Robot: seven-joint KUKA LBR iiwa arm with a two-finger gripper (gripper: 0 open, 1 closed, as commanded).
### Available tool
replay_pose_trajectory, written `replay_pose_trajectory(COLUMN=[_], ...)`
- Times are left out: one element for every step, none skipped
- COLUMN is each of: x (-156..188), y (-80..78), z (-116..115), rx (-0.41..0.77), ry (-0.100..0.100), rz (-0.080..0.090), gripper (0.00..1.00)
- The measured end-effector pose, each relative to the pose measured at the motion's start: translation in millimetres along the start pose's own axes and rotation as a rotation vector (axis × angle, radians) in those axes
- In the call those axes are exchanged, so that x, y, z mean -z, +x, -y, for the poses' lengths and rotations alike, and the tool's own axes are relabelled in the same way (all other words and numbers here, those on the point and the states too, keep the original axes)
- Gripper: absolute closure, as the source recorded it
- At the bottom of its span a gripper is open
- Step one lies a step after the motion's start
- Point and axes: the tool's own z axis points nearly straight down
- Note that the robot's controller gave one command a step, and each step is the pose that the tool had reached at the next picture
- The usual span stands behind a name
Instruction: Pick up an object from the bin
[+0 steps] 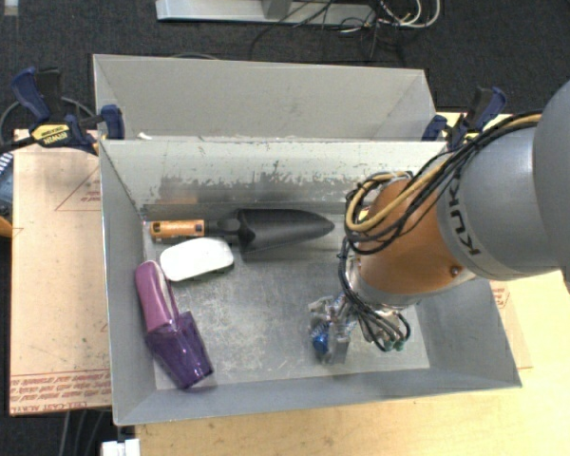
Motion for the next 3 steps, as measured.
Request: replay_pose_trajectory(x=[0.0, 74.4, 46.6], y=[0.0, 1.8, -18.8], z=[-0.1, -6.3, -15.1], rx=[0.000, 0.040, 0.049], ry=[0.000, -0.001, 0.000], rz=[0.000, -0.007, 0.006], gripper=[1.00, 1.00, 1.00])
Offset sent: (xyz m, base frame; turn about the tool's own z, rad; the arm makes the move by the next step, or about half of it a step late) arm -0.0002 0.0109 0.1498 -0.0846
